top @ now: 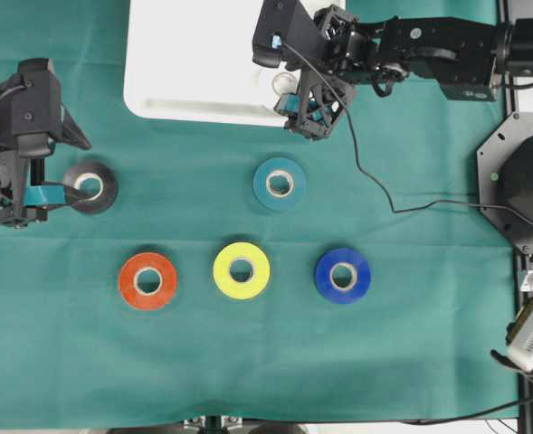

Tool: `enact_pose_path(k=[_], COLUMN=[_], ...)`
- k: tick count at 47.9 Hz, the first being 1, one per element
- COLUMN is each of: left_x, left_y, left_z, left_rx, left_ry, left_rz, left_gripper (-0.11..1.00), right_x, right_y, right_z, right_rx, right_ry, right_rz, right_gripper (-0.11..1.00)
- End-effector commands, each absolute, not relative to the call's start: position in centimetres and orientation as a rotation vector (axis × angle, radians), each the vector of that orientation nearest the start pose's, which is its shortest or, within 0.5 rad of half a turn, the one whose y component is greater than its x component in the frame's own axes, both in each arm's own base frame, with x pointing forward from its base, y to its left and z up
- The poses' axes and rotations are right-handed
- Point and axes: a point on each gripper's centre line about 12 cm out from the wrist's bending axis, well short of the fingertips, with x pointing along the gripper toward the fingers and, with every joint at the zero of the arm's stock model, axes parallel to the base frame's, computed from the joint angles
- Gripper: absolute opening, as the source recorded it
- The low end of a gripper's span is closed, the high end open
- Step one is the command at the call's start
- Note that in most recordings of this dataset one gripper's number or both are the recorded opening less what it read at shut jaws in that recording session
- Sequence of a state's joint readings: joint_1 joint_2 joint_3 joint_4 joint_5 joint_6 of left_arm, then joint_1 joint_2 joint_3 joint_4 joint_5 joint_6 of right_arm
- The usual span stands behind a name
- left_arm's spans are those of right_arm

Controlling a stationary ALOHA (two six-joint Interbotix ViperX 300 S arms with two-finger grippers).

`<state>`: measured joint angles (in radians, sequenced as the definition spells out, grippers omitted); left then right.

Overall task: Put the tape alternately from left to right into the white case.
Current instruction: 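Release the white roll in the tray and withdraw the right gripper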

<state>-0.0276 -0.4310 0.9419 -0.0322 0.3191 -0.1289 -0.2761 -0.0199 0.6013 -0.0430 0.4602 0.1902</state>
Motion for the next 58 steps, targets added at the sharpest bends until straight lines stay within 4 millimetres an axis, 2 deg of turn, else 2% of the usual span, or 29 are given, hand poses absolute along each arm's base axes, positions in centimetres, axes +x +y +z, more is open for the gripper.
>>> enact_pose_path(k=[1,7,15,22,34,46,58], left_x=[27.2,27.2,27.2,27.2,27.2,27.2,27.2], left_y=[-0.9,-0.9,-0.9,-0.9,-0.9,-0.9,-0.9], left_z=[19.5,19.5,19.6,19.5,19.5,19.5,19.5], left_rx=[-0.141,-0.141,-0.141,-0.141,-0.142,-0.141,-0.141], left_ry=[0.813,0.813,0.811,0.814,0.813,0.813,0.812], left_rz=[0.026,0.026,0.028,0.026,0.027,0.026,0.028], left_gripper=[0.7,0.7,0.7,0.7,0.7,0.7,0.69], right_x=[34.9,34.9,34.7,34.9,35.5,35.0,33.6], right_y=[-10.3,-10.2,-9.4,-7.4,-3.3,-0.9,0.2], right_z=[19.2,19.6,21.3,22.9,24.4,24.5,24.5], right_rx=[0.261,0.26,0.25,0.222,0.174,0.152,0.145], right_ry=[0.928,0.917,0.867,0.814,0.718,0.618,0.499], right_rz=[-0.348,-0.346,-0.326,-0.272,-0.153,-0.076,-0.034], right_gripper=[0.83,0.83,0.83,0.83,0.83,0.83,0.83])
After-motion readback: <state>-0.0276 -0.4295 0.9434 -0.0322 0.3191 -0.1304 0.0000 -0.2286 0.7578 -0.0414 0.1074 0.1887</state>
